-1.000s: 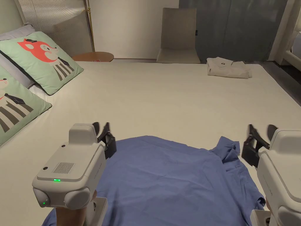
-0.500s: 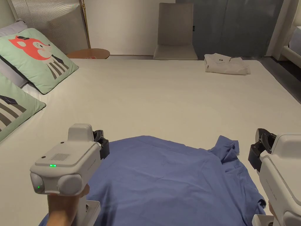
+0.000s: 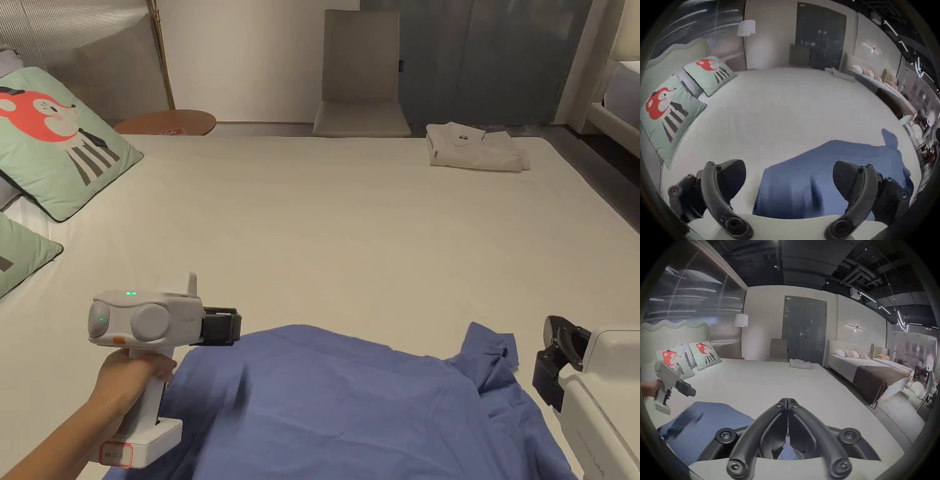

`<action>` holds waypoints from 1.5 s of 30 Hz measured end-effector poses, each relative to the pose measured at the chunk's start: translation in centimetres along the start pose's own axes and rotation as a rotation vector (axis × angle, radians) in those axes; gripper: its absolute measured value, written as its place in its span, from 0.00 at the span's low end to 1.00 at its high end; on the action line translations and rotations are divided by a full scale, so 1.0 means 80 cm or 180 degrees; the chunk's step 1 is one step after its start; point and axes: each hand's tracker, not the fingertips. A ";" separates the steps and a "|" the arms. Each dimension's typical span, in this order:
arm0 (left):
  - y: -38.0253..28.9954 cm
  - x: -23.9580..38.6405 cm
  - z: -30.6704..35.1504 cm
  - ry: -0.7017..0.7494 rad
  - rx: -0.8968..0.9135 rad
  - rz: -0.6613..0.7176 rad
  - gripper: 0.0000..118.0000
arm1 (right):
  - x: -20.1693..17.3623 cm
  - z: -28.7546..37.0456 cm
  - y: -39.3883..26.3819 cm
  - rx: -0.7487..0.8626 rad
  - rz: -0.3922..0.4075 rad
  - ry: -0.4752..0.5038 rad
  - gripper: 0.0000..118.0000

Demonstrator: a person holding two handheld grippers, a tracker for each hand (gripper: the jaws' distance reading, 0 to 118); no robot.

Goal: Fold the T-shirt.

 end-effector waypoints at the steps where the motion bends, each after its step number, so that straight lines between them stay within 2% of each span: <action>1: 0.001 -0.002 -0.019 0.0073 -0.0120 -0.0018 0.89 | 0.000 -0.007 -0.002 -0.0025 -0.0003 -0.0008 0.01; 6: -0.010 -0.001 -0.081 0.0250 -0.0453 -0.0120 0.76 | 0.004 -0.035 -0.011 -0.0153 -0.0001 -0.0041 0.01; 9: -0.025 0.001 -0.107 0.0319 -0.0580 -0.0204 0.55 | 0.010 -0.047 -0.019 -0.0264 -0.0040 -0.0050 0.01; 10: -0.030 0.002 -0.107 0.0259 -0.0577 -0.0193 0.44 | 0.013 -0.051 -0.023 -0.0300 -0.0057 -0.0055 0.01; 12: -0.034 0.008 -0.096 0.0241 -0.0365 -0.0183 0.29 | 0.017 -0.054 -0.027 -0.0346 -0.0070 -0.0051 0.01; 13: -0.033 0.009 -0.094 0.0211 -0.0368 -0.0232 0.10 | 0.019 -0.057 -0.029 -0.0382 -0.0077 -0.0060 0.01; 14: -0.033 0.009 -0.092 0.0181 -0.0342 -0.0260 0.06 | 0.017 -0.056 -0.024 -0.0426 -0.0097 -0.0064 0.01; 18: -0.026 0.005 -0.066 0.0263 -0.0109 -0.0261 0.06 | 0.039 -0.089 -0.028 -0.0840 -0.0337 -0.0127 0.02; 19: -0.025 0.004 -0.056 0.0244 -0.0052 -0.0241 0.06 | 0.048 -0.108 -0.031 -0.1070 -0.0355 -0.0142 0.07; 20: -0.022 0.003 -0.046 0.0211 -0.0014 -0.0229 0.06 | 0.055 -0.123 -0.036 -0.1217 -0.0415 -0.0147 0.19; 22: -0.019 0.000 -0.026 0.0214 0.0083 -0.0264 0.06 | 0.067 -0.157 -0.045 -0.1559 -0.0446 -0.0140 0.58; 23: -0.019 0.004 -0.013 0.0216 0.0117 -0.0289 0.06 | 0.071 -0.171 -0.051 -0.1646 -0.0443 -0.0147 0.70; 24: -0.017 0.003 -0.004 0.0194 0.0144 -0.0282 0.06 | 0.072 -0.187 -0.059 -0.1784 -0.0402 -0.0166 0.80; 25: -0.016 0.000 0.005 0.0178 0.0153 -0.0261 0.06 | 0.074 -0.200 -0.065 -0.1939 -0.0448 -0.0172 0.85; 27: -0.013 -0.002 0.019 0.0155 0.0197 -0.0199 0.06 | 0.076 -0.220 -0.079 -0.2058 -0.0488 -0.0009 0.84; 30: -0.014 -0.006 0.030 0.0141 0.0217 -0.0143 0.06 | 0.066 -0.231 -0.090 -0.2311 -0.0313 0.0063 0.83; 31: -0.015 -0.009 0.029 0.0136 0.0221 -0.0134 0.06 | 0.059 -0.229 -0.092 -0.2368 -0.0241 0.0084 0.78; 32: -0.015 -0.009 0.029 0.0133 0.0213 -0.0138 0.06 | 0.056 -0.226 -0.095 -0.2374 -0.0212 0.0099 0.70; 34: -0.018 -0.008 0.031 0.0133 0.0205 -0.0157 0.06 | 0.047 -0.224 -0.106 -0.2438 -0.0154 0.0117 0.46; 36: -0.020 -0.007 0.030 0.0141 0.0195 -0.0186 0.06 | 0.039 -0.216 -0.112 -0.2423 -0.0091 0.0160 0.39; 37: -0.022 -0.005 0.032 0.0154 0.0200 -0.0209 0.06 | 0.037 -0.210 -0.110 -0.2269 0.0026 0.0125 0.35; 38: -0.023 -0.004 0.033 0.0155 0.0205 -0.0225 0.06 | 0.035 -0.211 -0.110 -0.2287 0.0104 0.0117 0.25; 39: -0.024 -0.005 0.033 0.0155 0.0209 -0.0229 0.06 | 0.034 -0.210 -0.110 -0.2310 0.0157 0.0141 0.05; 40: -0.024 -0.005 0.035 0.0158 0.0207 -0.0234 0.06 | 0.035 -0.203 -0.106 -0.2217 0.0234 0.0078 0.04; 45: -0.025 -0.013 0.048 0.0148 0.0255 -0.0155 0.06 | 0.050 -0.178 -0.070 -0.1774 0.0185 0.0020 0.04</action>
